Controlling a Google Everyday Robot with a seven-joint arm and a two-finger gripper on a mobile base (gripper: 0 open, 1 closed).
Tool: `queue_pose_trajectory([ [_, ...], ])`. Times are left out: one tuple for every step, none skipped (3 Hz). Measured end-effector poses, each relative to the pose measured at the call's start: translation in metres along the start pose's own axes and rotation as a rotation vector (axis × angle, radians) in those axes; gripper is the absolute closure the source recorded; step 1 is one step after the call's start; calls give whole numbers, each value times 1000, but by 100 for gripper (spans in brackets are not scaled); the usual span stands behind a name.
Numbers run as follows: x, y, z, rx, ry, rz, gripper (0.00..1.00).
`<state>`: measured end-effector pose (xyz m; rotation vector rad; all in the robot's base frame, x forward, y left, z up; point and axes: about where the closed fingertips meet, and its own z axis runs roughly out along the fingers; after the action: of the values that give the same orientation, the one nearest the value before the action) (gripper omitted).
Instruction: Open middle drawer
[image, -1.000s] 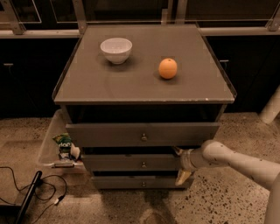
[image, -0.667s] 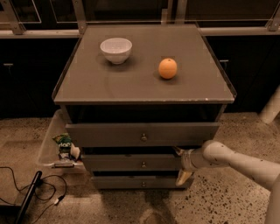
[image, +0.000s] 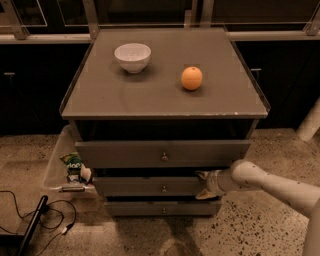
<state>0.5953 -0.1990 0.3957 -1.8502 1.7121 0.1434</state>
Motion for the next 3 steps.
queue_pose_trajectory([
  [-8, -5, -3, 3, -16, -23, 65],
  [-13, -1, -11, 0, -38, -34, 88],
  [-13, -1, -11, 0, -38, -34, 86],
])
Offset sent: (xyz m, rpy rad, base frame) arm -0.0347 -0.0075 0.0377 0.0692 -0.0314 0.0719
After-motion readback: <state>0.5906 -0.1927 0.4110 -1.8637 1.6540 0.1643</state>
